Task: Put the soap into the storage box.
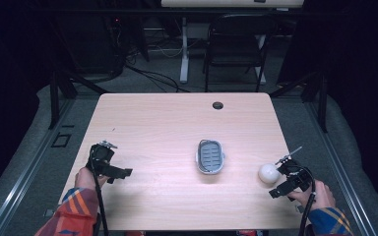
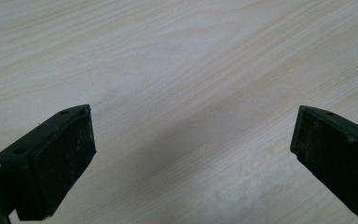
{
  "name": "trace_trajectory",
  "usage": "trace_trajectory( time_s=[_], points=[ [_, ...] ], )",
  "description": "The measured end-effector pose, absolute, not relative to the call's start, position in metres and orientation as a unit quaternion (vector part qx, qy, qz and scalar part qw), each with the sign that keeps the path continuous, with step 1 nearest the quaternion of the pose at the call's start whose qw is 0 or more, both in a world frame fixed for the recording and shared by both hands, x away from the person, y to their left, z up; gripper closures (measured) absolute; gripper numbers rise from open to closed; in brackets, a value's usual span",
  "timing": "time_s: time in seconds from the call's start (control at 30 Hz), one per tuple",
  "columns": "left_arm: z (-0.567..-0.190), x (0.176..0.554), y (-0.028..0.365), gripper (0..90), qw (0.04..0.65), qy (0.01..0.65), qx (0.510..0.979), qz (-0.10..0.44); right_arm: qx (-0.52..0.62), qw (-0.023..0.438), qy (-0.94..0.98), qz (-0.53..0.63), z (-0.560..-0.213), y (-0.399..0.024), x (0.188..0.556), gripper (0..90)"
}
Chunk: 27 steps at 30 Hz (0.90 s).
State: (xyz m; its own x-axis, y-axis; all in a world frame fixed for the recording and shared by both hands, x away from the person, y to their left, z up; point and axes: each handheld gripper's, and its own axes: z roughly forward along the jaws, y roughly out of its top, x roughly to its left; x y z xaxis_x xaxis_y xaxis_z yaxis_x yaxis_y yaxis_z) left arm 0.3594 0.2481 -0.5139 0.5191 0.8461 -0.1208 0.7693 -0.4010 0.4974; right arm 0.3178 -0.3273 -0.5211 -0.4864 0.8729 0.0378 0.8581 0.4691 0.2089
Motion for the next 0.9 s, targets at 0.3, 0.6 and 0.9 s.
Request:
trace_trajectory(
  time_s=[0.3, 0.6, 0.9],
  points=[
    [-0.515, 0.360, 0.247, 0.0, 0.254, 0.482, 0.836, 0.073, 0.492, 0.031, 0.866, 0.086, -0.521, -0.321, 0.319, 0.0],
    [-0.515, 0.359, 0.246, 0.0, 0.252, 0.481, 0.836, 0.074, 0.461, 0.035, 0.885, 0.045, -0.509, -0.314, 0.326, 0.0],
    [-0.514, 0.359, 0.245, 0.0, 0.250, 0.480, 0.837, 0.078, 0.476, 0.037, 0.875, 0.083, -0.506, -0.309, 0.335, 0.0]
  ],
)
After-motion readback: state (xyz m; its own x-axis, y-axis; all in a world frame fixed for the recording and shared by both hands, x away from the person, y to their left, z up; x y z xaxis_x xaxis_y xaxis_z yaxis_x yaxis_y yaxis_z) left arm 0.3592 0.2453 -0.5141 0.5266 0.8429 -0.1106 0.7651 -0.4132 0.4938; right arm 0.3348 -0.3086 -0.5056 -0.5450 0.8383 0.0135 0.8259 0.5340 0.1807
